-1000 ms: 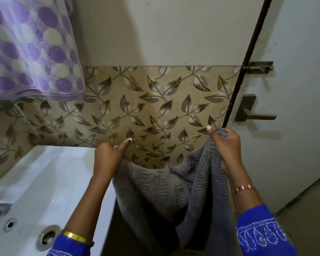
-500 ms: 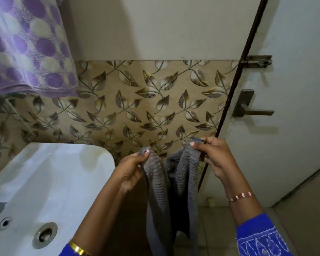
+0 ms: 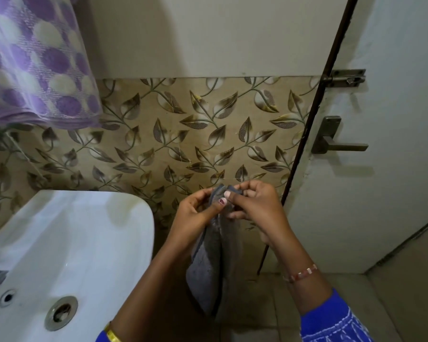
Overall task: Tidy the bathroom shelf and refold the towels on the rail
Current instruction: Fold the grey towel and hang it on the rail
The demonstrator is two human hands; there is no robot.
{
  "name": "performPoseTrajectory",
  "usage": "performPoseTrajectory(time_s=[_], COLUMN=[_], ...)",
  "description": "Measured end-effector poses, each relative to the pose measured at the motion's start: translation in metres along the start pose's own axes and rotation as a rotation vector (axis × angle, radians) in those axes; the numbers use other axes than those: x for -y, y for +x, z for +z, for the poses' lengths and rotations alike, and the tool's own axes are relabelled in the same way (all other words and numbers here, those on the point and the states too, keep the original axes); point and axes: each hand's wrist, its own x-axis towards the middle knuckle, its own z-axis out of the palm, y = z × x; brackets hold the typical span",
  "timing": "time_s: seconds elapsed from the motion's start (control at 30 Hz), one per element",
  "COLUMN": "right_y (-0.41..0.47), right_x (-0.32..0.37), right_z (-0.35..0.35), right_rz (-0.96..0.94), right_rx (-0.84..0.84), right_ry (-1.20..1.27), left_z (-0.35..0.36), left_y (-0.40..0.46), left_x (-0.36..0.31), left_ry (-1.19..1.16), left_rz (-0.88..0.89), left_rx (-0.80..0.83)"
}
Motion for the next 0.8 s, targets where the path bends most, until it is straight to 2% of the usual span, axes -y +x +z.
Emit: performPoseTrajectory(time_s=[0.1,0.23,0.4,0.53,0.63,0.8], right_y=[0.005,0.012,0.024,0.025,0.023,0.024], right_x=[0.006,0.016,0.021,0.009,-0.009,-0.025], right_z=[0.000,0.000,-0.010,-0.019,-0.019,-0.021], right_rz=[-0.032,-0.110,-0.360,-0.261,-0.209,-0.123], right_rx=[0.026,0.186,0.152,0.345,0.392,0.456], right_ry=[0.003,-0.057,-0.306,-0.305,-0.258,-0.311], left_z=[0.000,-0.001,-0.013,-0.019,-0.023,-0.030], left_y=[-0.001,0.006,0.010,0.012,0.017,0.027], left_x=[-0.002,-0.005,-0.009,-0.011,-0.024,-0.054], left_ry=[0.155,0.268,0.327,0.148,-0.037,-0.145], left_rz=[0.054,0.146,0.149,0.111,0.094,0.187], left_rx=[0.055,0.024,0.138,0.039,-0.029,-0.050])
